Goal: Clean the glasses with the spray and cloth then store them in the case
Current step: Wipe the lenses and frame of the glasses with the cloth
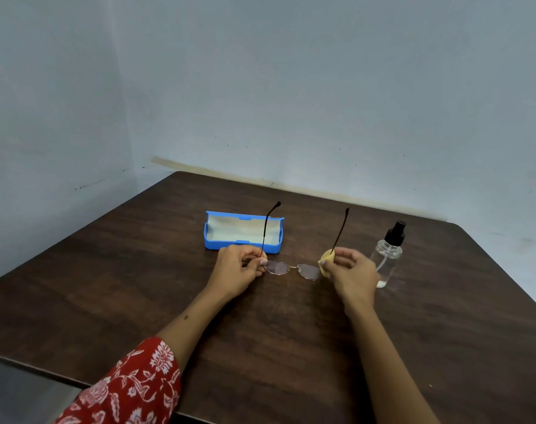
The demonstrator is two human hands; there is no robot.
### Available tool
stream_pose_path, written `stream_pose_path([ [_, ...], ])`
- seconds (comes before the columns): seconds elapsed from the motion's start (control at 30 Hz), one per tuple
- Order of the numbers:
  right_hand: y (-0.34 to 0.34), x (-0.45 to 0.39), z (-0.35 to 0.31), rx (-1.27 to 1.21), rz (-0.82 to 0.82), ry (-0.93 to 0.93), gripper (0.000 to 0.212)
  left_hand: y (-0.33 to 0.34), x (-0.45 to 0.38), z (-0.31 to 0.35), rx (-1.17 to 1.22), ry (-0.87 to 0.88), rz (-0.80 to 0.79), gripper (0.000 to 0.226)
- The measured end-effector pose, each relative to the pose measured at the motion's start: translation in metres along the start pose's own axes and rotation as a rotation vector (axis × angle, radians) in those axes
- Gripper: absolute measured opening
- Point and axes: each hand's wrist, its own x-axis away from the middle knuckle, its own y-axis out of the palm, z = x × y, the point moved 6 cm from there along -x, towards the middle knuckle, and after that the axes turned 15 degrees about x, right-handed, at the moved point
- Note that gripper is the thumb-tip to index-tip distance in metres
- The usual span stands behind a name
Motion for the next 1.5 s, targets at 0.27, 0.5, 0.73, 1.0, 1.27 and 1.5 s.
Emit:
stream_pose_path([
  [0.27, -0.02, -0.006, -0.038, -0.215, 0.129, -0.092, 0.029, 0.001, 0.0, 0.002, -0.033, 0.0, -0.002, 0.01],
  [0.5, 0.001, 0.004, 0.001, -0.025, 0.014, 0.03, 0.031, 0.0, 0.0, 0.0, -0.024, -0.007, -0.001, 0.012],
  [0.73, -0.021, -0.005, -0.035, -0.193, 0.141, -0.065, 0.036, 0.001, -0.001, 0.001, -0.026, -0.011, -0.003, 0.013],
  [1.0, 0.001, 0.003, 0.005, 0.008, 0.026, 0.062, 0.028, 0.0, -0.001, -0.001, 0.001, -0.002, 0.005, 0.009],
  [1.27, -0.021, -0.01, -0.036, -0.16, 0.134, -0.062, 0.03, 0.0, -0.001, -0.001, -0.007, -0.001, -0.003, 0.009],
  [1.5, -0.005, -0.003, -0.011, -0.08, 0.068, 0.027, 0.026, 0.0, -0.001, -0.003, -0.005, -0.012, -0.005, 0.01],
])
